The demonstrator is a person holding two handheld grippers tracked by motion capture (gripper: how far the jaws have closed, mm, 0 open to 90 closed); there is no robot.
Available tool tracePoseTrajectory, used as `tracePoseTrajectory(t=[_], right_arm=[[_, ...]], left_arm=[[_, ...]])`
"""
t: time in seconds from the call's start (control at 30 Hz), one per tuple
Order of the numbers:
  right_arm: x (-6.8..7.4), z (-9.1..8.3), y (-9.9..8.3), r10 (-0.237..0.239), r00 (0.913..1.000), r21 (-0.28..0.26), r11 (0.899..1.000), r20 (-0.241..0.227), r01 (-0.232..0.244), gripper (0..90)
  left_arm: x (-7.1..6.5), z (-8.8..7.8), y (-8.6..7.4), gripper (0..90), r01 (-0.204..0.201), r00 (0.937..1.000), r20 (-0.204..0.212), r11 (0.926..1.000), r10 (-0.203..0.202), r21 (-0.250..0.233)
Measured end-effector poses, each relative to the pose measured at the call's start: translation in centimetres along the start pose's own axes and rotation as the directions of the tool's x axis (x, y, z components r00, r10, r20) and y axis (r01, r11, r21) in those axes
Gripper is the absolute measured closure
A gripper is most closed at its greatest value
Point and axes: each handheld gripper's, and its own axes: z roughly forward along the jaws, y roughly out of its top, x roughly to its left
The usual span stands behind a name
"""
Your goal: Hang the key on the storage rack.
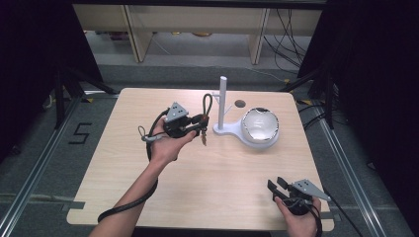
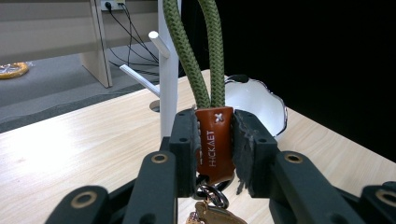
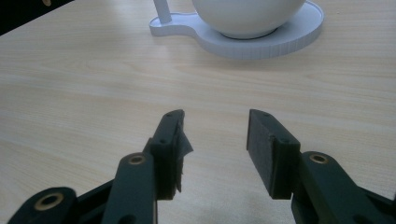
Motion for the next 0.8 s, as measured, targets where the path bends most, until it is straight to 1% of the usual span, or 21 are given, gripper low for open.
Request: tracePoseTrajectory(t=[0.03, 0.07, 0.1, 0.3, 0.33, 0.37, 0.4, 0.43, 0.47, 0.5, 0.53, 0.57, 0.63, 0.67, 0.8], right_arm=[[0.0, -0.1, 0.0, -0.004, 0.9999, 0.006, 1.000, 0.011, 0.003, 57.1], [0.0, -0.1, 0.0, -0.004, 0.9999, 0.006, 1.000, 0.011, 0.003, 57.1], [-0.4, 0.0, 0.1, -0.054, 0.9984, -0.006, 0.999, 0.017, 0.054, 57.1], [-0.4, 0.0, 0.1, -0.052, 0.9985, -0.009, 0.999, 0.015, 0.052, 57.0], [0.0, 0.1, 0.0, 0.000, 1.0000, -0.011, 1.000, 0.007, 0.000, 57.1], [0.0, -0.2, 0.1, 0.002, 0.9998, 0.011, 1.000, 0.021, -0.002, 57.1], [-0.3, 0.0, 0.1, -0.016, 0.9998, -0.010, 1.000, 0.009, 0.016, 57.0], [-0.4, 0.0, 0.2, -0.038, 0.9992, -0.007, 0.999, 0.012, 0.038, 57.0], [-0.1, 0.0, 0.1, 0.009, 0.9999, -0.007, 1.000, 0.005, -0.009, 57.0], [-0.1, 0.0, 0.1, 0.008, 0.9999, -0.011, 1.000, 0.015, -0.008, 57.0], [-0.6, 0.1, 0.1, -0.058, 0.9981, -0.024, 0.998, 0.021, 0.059, 57.0], [-0.6, 0.1, 0.1, -0.052, 0.9986, -0.026, 0.998, 0.011, 0.053, 57.0], [-0.5, 0.1, 0.1, -0.046, 0.9989, -0.022, 0.999, 0.011, 0.046, 56.9], [-0.4, 0.0, 0.2, -0.046, 0.9987, -0.008, 0.999, 0.022, 0.046, 56.8], [-0.4, 0.0, 0.1, -0.045, 0.9988, -0.009, 0.999, 0.017, 0.045, 56.6]], left_arm=[[0.0, 0.1, 0.0, 69.7, -0.002, 1.0000, 0.001, 1.0000, 0.002, 0.002], [0.0, 0.1, 0.0, 69.7, -0.002, 1.0000, 0.001, 1.0000, 0.002, 0.002], [0.1, 0.2, 0.1, 69.7, 0.002, 1.0000, -0.001, 1.0000, -0.002, 0.003], [0.2, 0.7, 0.3, 69.6, 0.008, 1.0000, 0.002, 0.9999, -0.008, 0.014], [0.2, 0.8, 0.4, 69.7, 0.010, 0.9999, 0.003, 0.9998, -0.011, 0.017], [0.4, 0.9, 0.5, 69.7, 0.005, 1.0000, 0.003, 0.9998, -0.005, 0.021], [0.4, 0.9, 0.6, 69.6, 0.009, 1.0000, -0.001, 0.9998, -0.009, 0.018], [0.5, 1.0, 0.7, 69.6, 0.013, 0.9999, 0.000, 0.9998, -0.013, 0.018], [0.5, 1.0, 0.7, 69.6, 0.012, 0.9999, -0.001, 0.9997, -0.012, 0.020], [0.5, 1.0, 0.7, 69.6, 0.012, 0.9999, -0.001, 0.9997, -0.012, 0.019], [0.5, 1.0, 0.6, 69.6, 0.015, 0.9999, -0.002, 0.9997, -0.015, 0.020], [0.5, 1.1, 0.5, 69.7, 0.015, 0.9999, 0.000, 0.9997, -0.015, 0.019], [0.6, 1.2, 0.4, 69.6, 0.020, 0.9998, -0.003, 0.9996, -0.020, 0.020], [0.6, 1.3, 0.3, 69.6, 0.022, 0.9998, -0.004, 0.9995, -0.022, 0.022], [0.7, 1.5, 0.3, 69.6, 0.024, 0.9997, -0.007, 0.9993, -0.024, 0.027]])
